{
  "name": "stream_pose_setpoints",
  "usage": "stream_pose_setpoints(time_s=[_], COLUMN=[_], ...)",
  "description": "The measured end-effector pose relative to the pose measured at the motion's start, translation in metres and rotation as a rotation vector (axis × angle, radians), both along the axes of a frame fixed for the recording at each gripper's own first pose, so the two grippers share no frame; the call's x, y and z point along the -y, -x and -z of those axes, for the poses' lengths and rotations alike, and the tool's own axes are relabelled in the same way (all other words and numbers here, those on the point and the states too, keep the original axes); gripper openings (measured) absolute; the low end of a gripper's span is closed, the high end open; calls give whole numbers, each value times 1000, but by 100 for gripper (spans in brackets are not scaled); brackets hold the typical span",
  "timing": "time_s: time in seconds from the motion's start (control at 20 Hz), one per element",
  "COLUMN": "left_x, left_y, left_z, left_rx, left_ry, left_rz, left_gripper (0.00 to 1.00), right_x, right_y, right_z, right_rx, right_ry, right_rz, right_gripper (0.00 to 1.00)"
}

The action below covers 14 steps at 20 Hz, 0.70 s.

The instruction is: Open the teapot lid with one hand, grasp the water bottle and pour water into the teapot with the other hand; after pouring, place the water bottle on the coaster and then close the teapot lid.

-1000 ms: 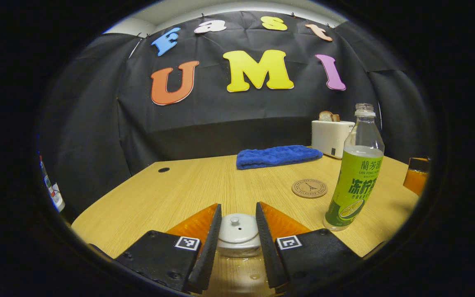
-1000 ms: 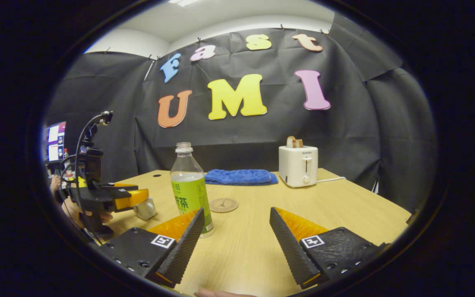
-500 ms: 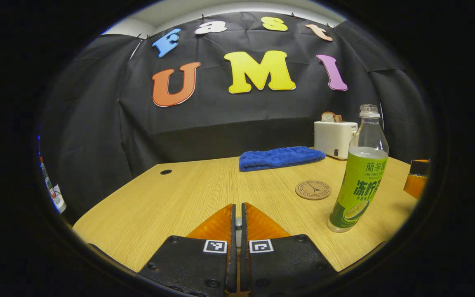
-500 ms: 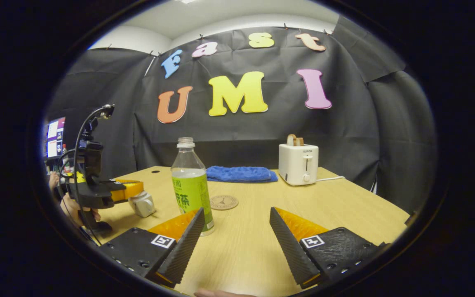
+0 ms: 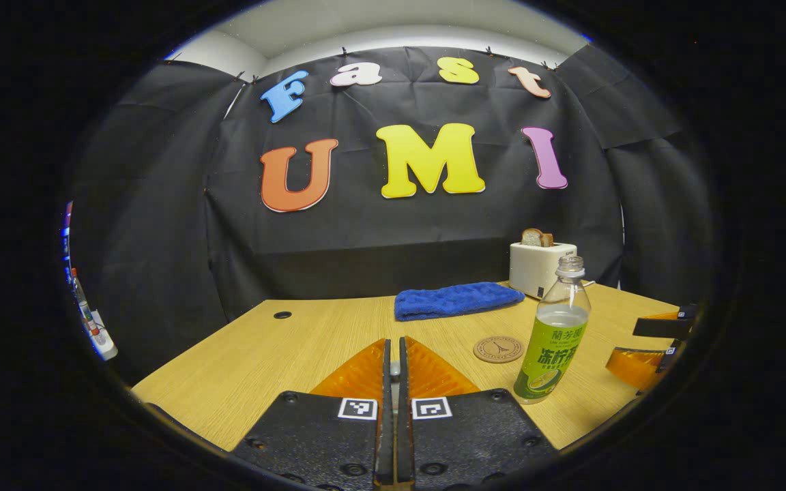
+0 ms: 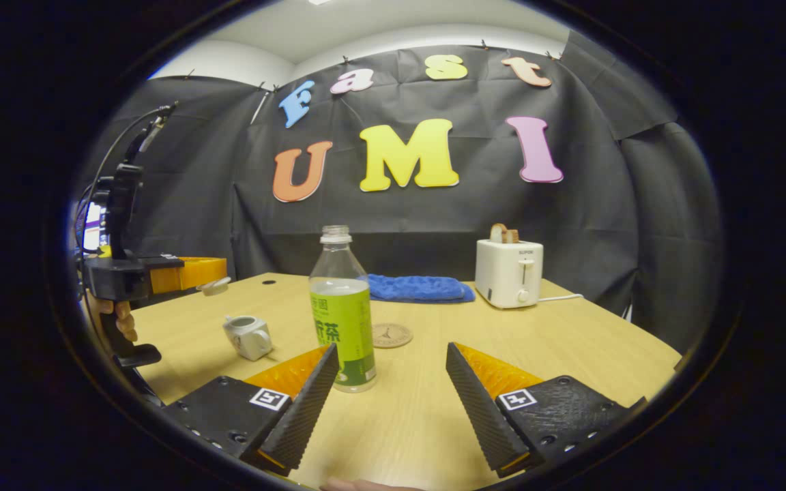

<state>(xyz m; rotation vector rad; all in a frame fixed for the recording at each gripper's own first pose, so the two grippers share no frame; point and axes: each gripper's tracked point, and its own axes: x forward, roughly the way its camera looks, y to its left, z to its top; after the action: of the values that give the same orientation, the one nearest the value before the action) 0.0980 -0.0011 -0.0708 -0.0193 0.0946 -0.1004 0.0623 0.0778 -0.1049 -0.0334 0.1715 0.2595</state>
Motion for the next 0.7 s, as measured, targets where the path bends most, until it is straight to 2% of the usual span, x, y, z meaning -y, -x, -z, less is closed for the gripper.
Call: stream_pose_setpoints(time_s=[0.2, 0.35, 0.45, 0.7], left_x=[-11, -19, -21, -33], left_y=[18, 29, 35, 47], left_z=[-6, -13, -13, -16], left_rx=[12, 23, 6, -9], left_ry=[-49, -4, 29, 35], left_rz=[-26, -38, -28, -14], left_gripper=[5, 4, 4, 4], right_x=[-24, -40, -48, -65], right_y=[-9, -18, -30, -62], right_z=[8, 8, 8, 11], right_rx=[-15, -9, -13, -36], right_ry=[8, 24, 30, 41], right_rz=[-48, -64, -53, -20], right_gripper=[95, 95, 95, 96])
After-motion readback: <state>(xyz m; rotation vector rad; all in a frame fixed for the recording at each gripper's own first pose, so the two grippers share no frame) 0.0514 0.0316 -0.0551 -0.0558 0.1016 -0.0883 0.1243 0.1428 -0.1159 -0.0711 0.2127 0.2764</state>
